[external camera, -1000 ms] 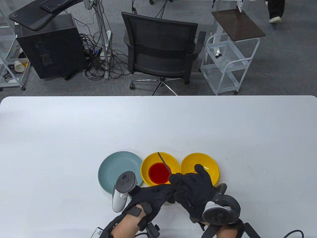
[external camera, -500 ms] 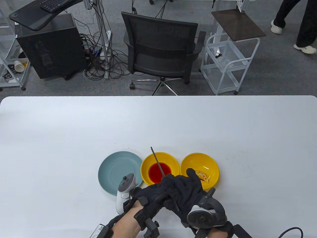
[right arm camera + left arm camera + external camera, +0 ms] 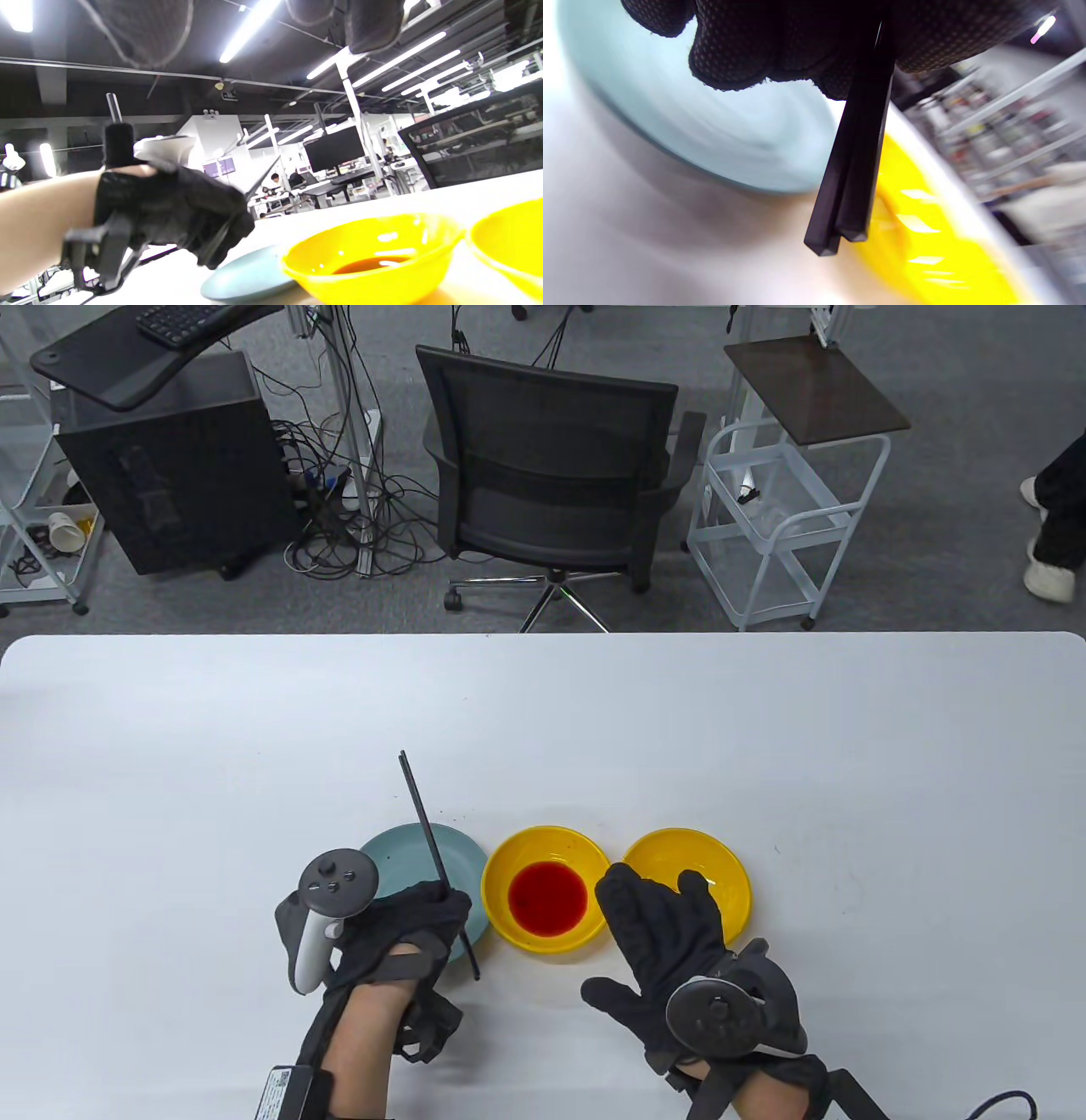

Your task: Dip chopsticks into soy sauce and dot onto dumpling

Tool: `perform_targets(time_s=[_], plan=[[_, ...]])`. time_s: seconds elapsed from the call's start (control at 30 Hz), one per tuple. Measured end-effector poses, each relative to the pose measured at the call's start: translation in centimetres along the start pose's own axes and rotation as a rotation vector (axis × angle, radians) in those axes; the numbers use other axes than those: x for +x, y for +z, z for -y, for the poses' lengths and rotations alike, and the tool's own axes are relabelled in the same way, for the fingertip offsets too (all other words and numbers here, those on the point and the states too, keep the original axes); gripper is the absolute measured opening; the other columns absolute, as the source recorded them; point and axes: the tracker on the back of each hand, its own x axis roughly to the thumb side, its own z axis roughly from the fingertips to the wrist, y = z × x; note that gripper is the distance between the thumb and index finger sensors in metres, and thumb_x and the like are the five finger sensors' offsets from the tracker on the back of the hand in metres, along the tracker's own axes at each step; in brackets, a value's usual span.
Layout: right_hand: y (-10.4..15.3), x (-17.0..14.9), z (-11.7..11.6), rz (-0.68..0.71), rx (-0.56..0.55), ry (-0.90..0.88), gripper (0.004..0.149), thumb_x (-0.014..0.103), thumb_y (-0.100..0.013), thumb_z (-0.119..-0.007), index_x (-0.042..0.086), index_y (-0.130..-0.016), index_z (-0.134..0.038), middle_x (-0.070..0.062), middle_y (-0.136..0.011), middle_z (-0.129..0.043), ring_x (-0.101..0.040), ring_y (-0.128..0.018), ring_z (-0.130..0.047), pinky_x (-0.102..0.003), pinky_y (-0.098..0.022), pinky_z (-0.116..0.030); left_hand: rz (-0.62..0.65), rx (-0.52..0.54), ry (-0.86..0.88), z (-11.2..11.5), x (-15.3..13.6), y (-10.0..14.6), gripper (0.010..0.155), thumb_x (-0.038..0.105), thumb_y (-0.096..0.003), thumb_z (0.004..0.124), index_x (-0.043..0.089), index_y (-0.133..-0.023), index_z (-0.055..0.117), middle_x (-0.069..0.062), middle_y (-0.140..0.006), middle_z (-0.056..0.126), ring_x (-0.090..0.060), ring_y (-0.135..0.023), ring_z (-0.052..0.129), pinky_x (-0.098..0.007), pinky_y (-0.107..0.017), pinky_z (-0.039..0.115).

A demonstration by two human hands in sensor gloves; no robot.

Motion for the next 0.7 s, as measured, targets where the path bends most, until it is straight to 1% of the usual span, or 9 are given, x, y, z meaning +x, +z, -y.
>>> perform_targets(time_s=[0.07, 0.2, 0.3, 0.43, 0.53, 0.63, 0.7], plan=[[0.0, -0.3, -0.1, -0.013, 0.013, -0.006, 0.089, 0.059, -0.044, -0.067, 0.022, -0.104, -0.013, -0.012, -0.116, -0.026, -0.049, -0.095, -0.055, -0.081, -0.067, -0.028, -0.069, 0.041, -0.186, 0.6, 0.4, -0.3, 0.055, 0.051, -0.0479, 0.079, 0.009, -0.083, 0.088, -0.009, -0.072, 0.090, -0.034, -0.059, 0.094, -0.067, -0.063, 0.062], [0.0, -0.7, -0.1, -0.030, 0.033, -0.013, 0.089, 0.059, -0.044, -0.067, 0.022, -0.104, -0.013, -0.012, -0.116, -0.024, -0.049, -0.095, -0.054, -0.081, -0.067, -0.027, -0.136, 0.080, -0.421, 2.2, 1.2, -1.0, 0.055, 0.050, -0.0480, 0.079, 0.009, -0.083, 0.088, -0.009, -0.073, 0.090, -0.034, -0.060, 0.093, -0.067, -0.064, 0.061], [0.1, -0.9, -0.1, -0.042, 0.041, -0.017, 0.089, 0.059, -0.043, -0.067, 0.022, -0.105, -0.013, -0.012, -0.116, -0.024, -0.050, -0.096, -0.054, -0.082, -0.067, -0.026, -0.170, 0.095, -0.528, 3.3, 1.7, -1.4, 0.055, 0.050, -0.0478, 0.079, 0.009, -0.083, 0.088, -0.009, -0.072, 0.091, -0.034, -0.060, 0.094, -0.067, -0.064, 0.061], [0.1, -1.1, 0.0, -0.052, 0.046, -0.020, 0.089, 0.059, -0.044, -0.067, 0.022, -0.105, -0.014, -0.012, -0.116, -0.023, -0.050, -0.096, -0.053, -0.082, -0.067, -0.026, -0.186, 0.100, -0.586, 4.1, 1.9, -1.7, 0.055, 0.050, -0.0480, 0.079, 0.008, -0.082, 0.089, -0.010, -0.071, 0.092, -0.035, -0.059, 0.094, -0.067, -0.064, 0.061], [0.1, -1.3, 0.1, -0.064, 0.049, -0.031, 0.089, 0.059, -0.043, -0.067, 0.022, -0.105, -0.014, -0.012, -0.116, -0.023, -0.050, -0.096, -0.053, -0.082, -0.067, -0.026, -0.187, 0.115, -0.615, 4.3, 2.0, -1.8, 0.056, 0.050, -0.0480, 0.079, 0.007, -0.082, 0.090, -0.010, -0.071, 0.092, -0.035, -0.059, 0.095, -0.067, -0.063, 0.062], [0.1, -1.7, 0.2, -0.080, 0.056, -0.035, 0.089, 0.059, -0.043, -0.067, 0.022, -0.105, -0.015, -0.012, -0.116, -0.023, -0.050, -0.096, -0.053, -0.082, -0.067, -0.025, -0.191, 0.120, -0.619, 4.2, 2.0, -1.7, 0.057, 0.050, -0.0477, 0.080, 0.007, -0.083, 0.090, -0.010, -0.072, 0.092, -0.035, -0.059, 0.095, -0.067, -0.063, 0.062], [0.1, -2.0, 0.4, -0.099, 0.058, -0.039, 0.088, 0.059, -0.043, -0.067, 0.022, -0.105, -0.016, -0.012, -0.116, -0.023, -0.050, -0.096, -0.052, -0.082, -0.067, -0.025, -0.184, 0.140, -0.592, 3.7, 2.0, -1.4, 0.059, 0.051, -0.0475, 0.080, 0.007, -0.086, 0.087, -0.010, -0.075, 0.091, -0.036, -0.062, 0.094, -0.067, -0.064, 0.061]])
